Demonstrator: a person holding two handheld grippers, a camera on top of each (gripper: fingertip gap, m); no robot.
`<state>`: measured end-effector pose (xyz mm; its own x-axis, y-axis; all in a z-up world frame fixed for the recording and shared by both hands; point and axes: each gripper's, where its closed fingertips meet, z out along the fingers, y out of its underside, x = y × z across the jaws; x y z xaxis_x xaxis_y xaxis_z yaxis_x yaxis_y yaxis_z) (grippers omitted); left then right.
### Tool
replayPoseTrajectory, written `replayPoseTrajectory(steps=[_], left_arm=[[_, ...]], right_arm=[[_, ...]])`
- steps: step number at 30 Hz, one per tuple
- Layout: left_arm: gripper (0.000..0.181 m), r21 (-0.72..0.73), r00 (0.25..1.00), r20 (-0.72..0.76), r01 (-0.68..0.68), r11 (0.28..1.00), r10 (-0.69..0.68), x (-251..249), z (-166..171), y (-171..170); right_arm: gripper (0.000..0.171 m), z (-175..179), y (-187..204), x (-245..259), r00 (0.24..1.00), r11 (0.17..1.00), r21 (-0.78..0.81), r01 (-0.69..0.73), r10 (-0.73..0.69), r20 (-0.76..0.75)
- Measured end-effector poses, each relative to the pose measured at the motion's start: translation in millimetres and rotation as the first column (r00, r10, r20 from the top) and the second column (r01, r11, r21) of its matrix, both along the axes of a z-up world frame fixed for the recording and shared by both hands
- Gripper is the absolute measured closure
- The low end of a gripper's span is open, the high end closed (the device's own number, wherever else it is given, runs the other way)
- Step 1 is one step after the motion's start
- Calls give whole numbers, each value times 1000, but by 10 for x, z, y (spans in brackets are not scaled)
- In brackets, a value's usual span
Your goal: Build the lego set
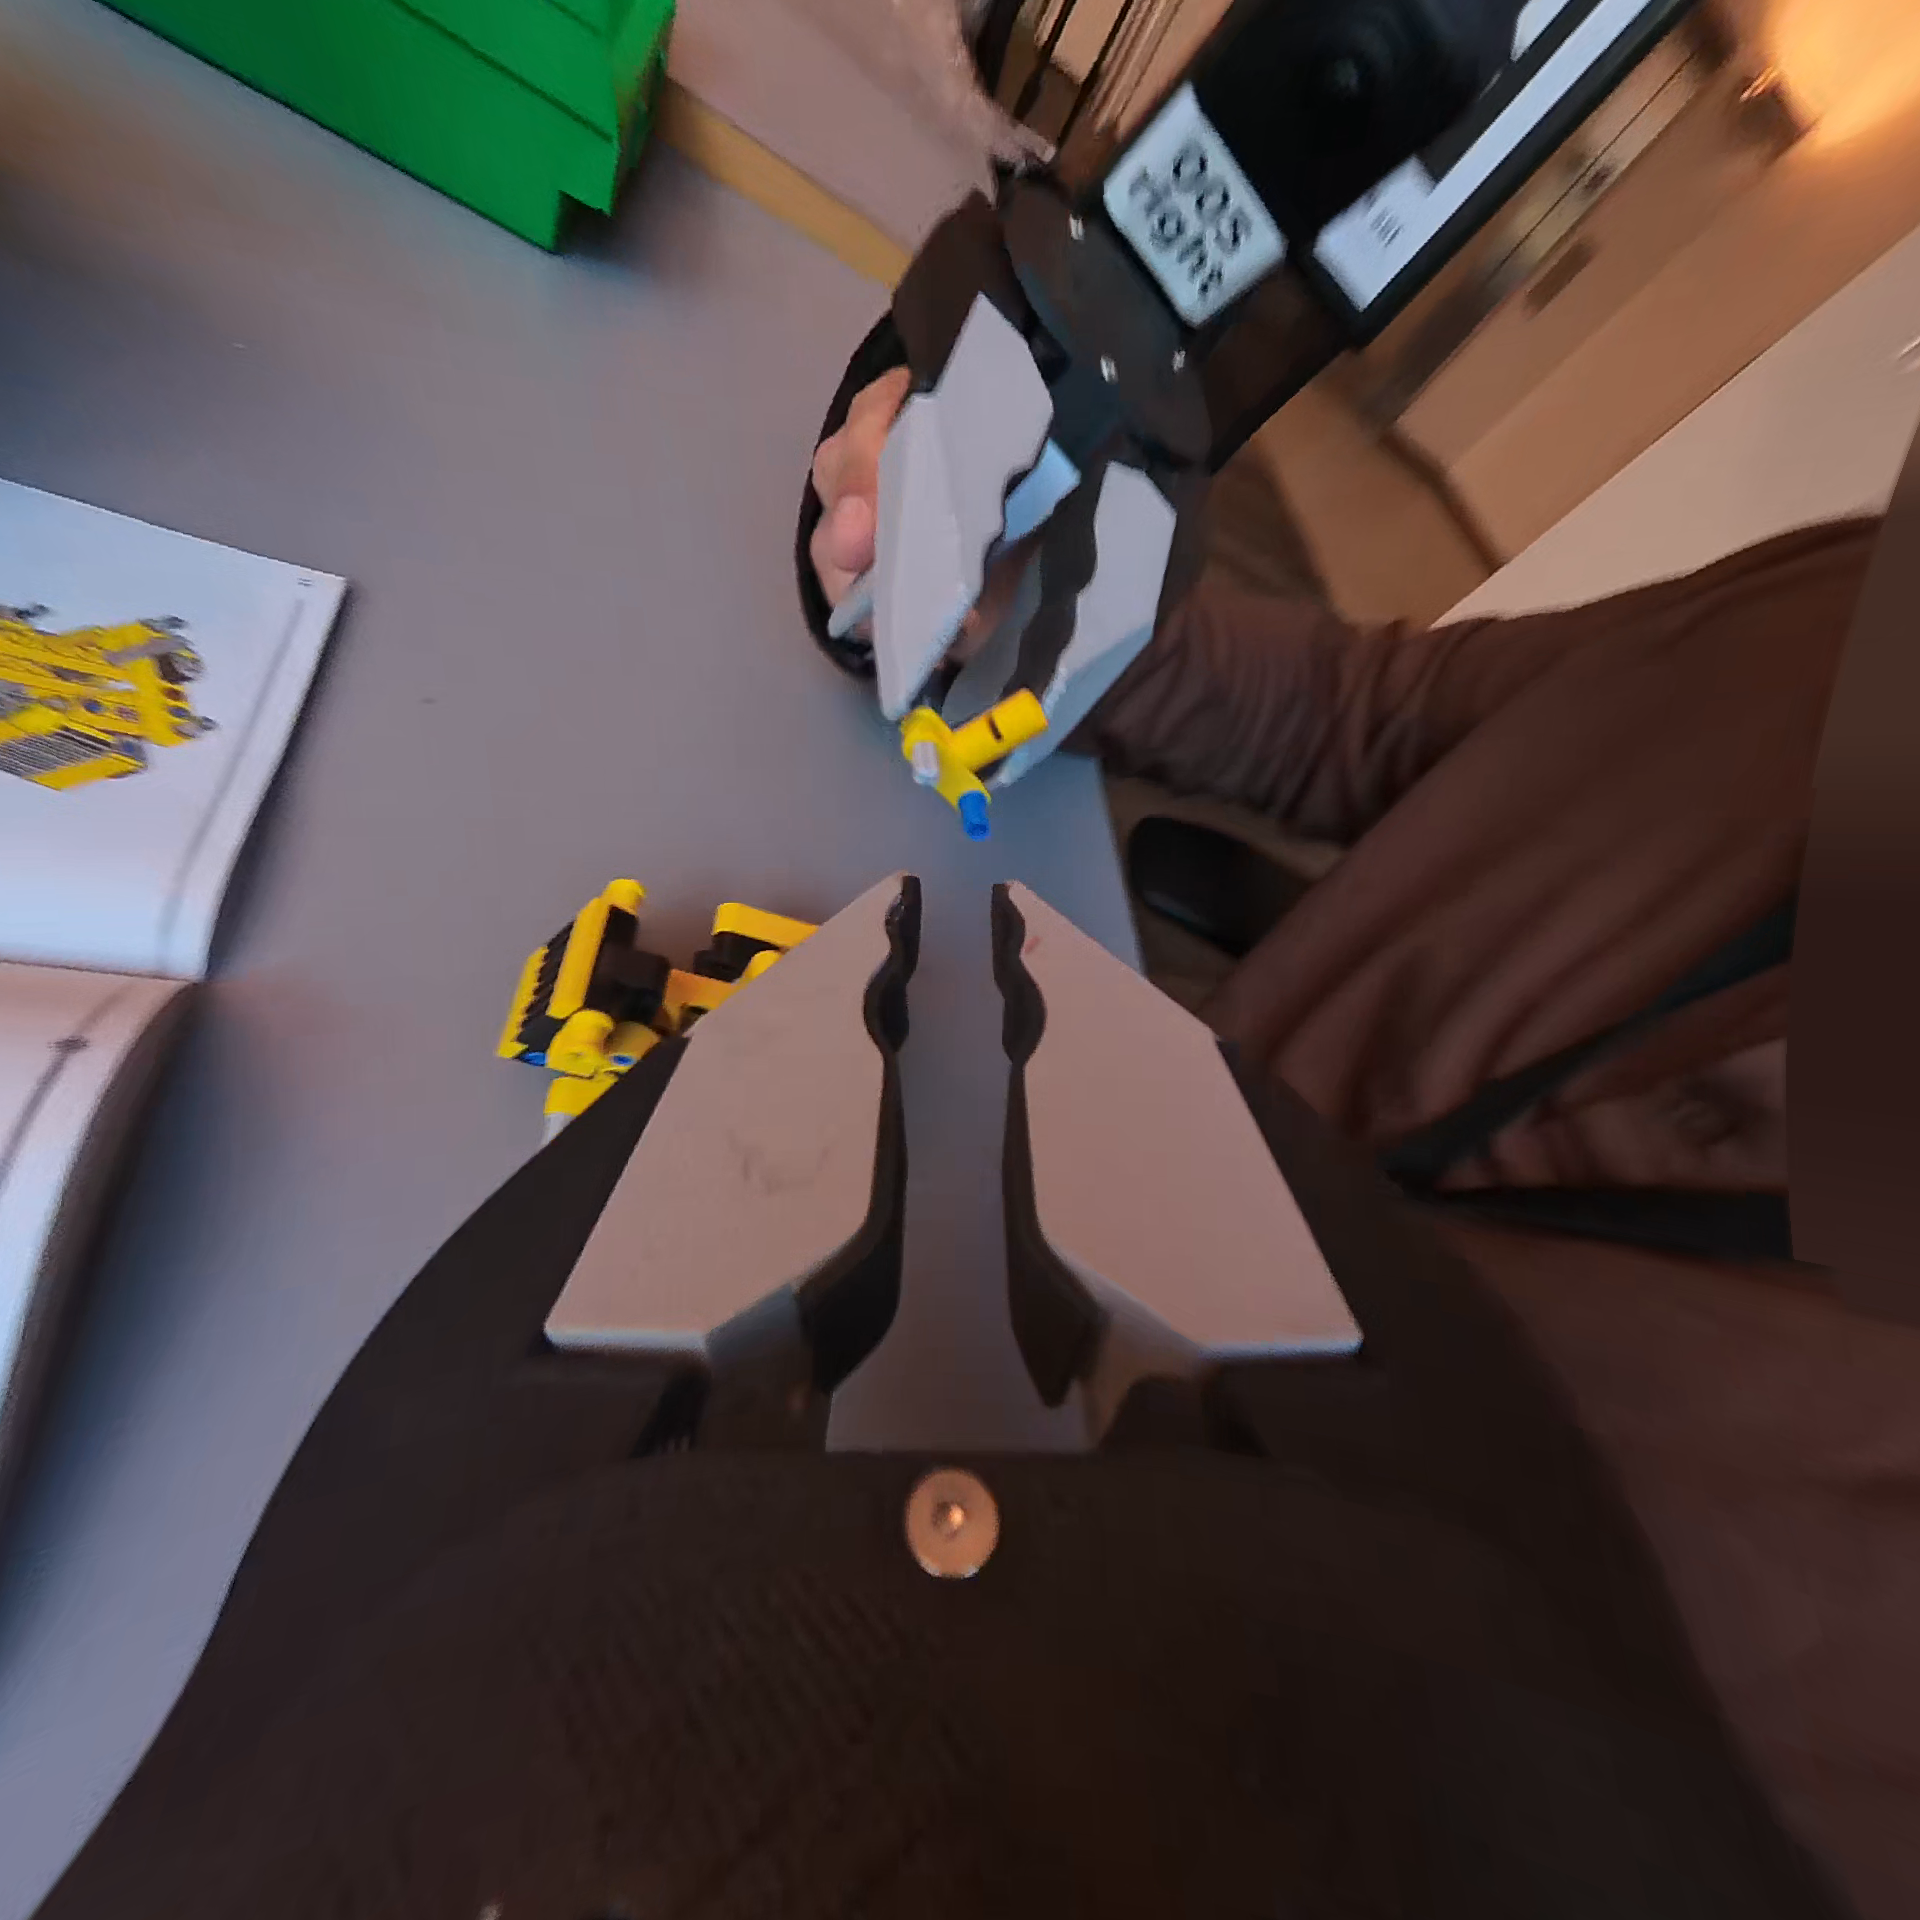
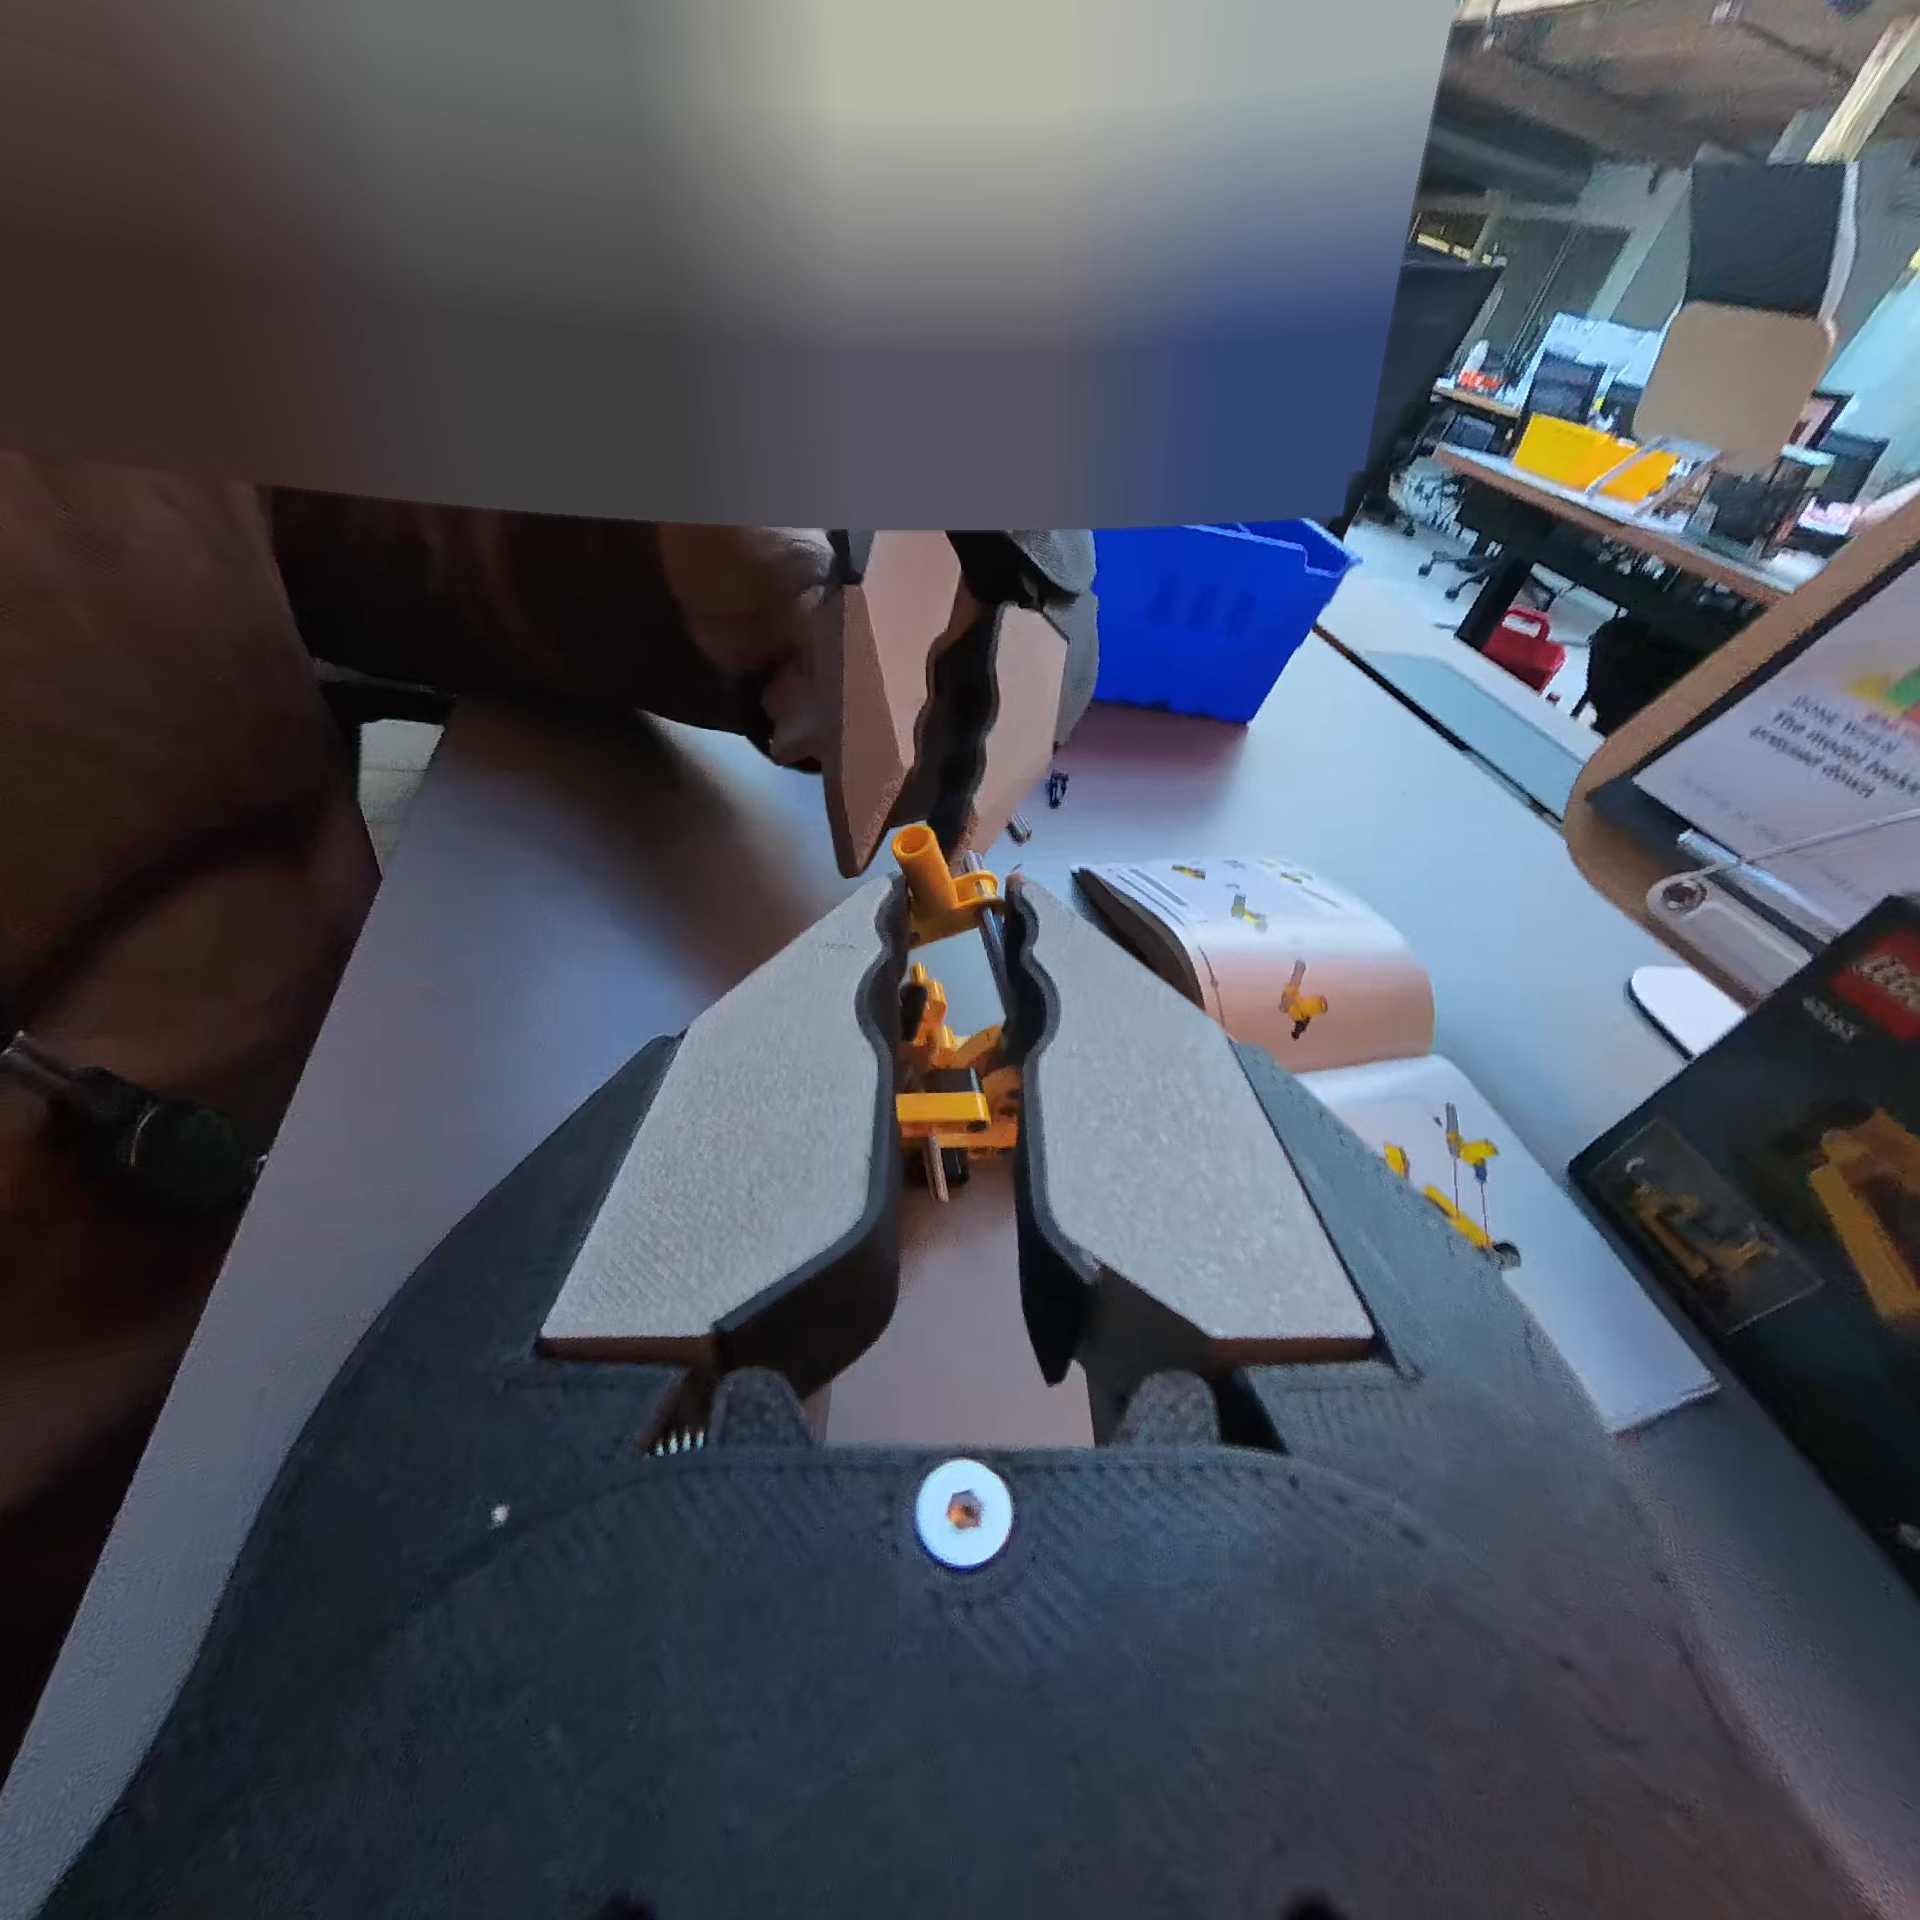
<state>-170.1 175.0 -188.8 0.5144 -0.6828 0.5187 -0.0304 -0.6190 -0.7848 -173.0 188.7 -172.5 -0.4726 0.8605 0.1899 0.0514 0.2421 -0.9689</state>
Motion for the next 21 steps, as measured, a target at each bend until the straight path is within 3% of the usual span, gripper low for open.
replayPoseTrajectory(steps=[4, 15, 21], left_arm=[[167, -42, 995, 89, 43, 998, -39, 67, 66, -38], [179, -44, 996, 73, 49, 998, -46, 98, 14, -47], [179, -59, 997, 58, 49, 997, -45, 75, -36, -59]], right_arm=[[157, 53, -72, -41, 999, 1000, 23, 1, 0, -37], [157, -6, -124, -46, 1000, 997, 74, 4, -2, -28], [143, -85, -137, -20, 999, 998, 64, -25, 23, 25]])
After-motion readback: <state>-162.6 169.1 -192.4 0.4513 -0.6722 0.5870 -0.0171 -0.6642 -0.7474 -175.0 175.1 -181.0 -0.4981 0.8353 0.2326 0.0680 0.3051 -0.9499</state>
